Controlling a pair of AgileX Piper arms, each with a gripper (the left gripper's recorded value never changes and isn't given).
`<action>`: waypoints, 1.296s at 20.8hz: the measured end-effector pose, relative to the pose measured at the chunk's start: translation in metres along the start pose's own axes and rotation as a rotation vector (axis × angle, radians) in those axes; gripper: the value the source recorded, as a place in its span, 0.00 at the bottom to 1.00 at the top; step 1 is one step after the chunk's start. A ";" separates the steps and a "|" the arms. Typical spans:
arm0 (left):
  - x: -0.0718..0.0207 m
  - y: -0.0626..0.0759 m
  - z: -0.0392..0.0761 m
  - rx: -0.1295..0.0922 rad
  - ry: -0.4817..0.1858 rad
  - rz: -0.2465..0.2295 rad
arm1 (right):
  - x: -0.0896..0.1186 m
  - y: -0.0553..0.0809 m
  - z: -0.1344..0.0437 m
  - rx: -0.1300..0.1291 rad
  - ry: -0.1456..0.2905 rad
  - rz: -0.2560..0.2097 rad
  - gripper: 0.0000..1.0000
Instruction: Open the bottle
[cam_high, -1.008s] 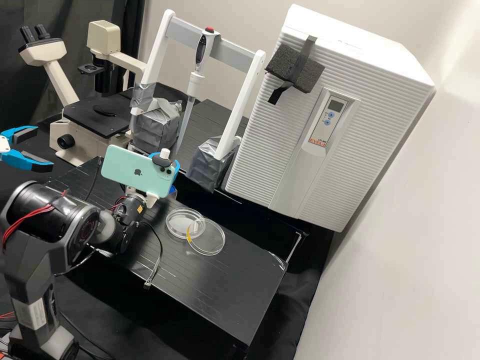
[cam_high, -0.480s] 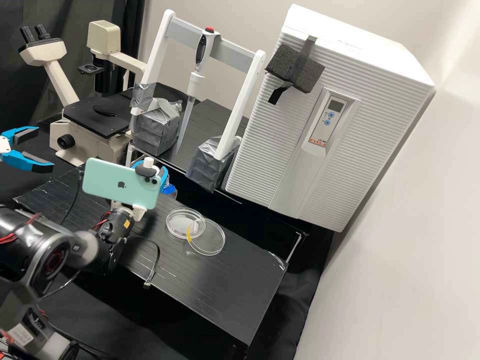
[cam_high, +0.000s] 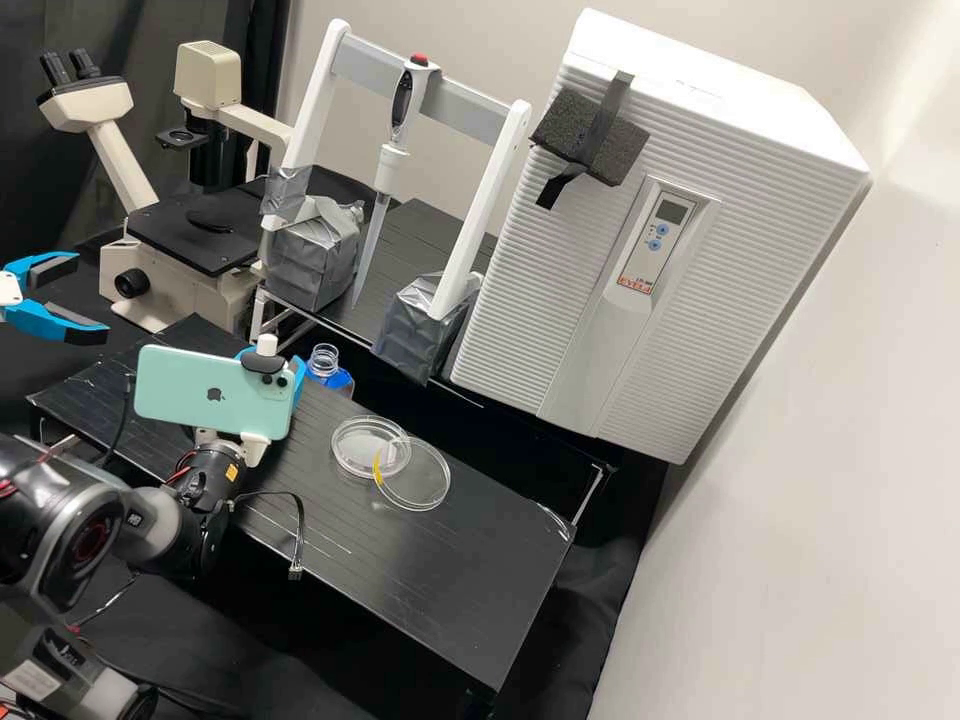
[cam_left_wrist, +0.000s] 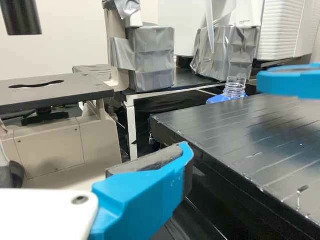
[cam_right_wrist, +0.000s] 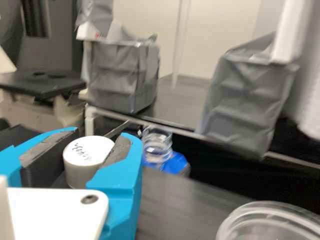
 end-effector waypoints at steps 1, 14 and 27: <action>0.0000 0.000 0.000 0.000 0.000 0.000 | 0.001 -0.003 0.001 -0.002 -0.004 -0.016 0.00; -0.0004 0.001 0.001 0.003 -0.001 0.005 | 0.004 -0.004 0.010 -0.015 -0.047 0.000 1.00; 0.0005 0.001 0.003 0.012 -0.010 0.006 | -0.012 0.005 -0.019 -0.125 0.010 0.181 1.00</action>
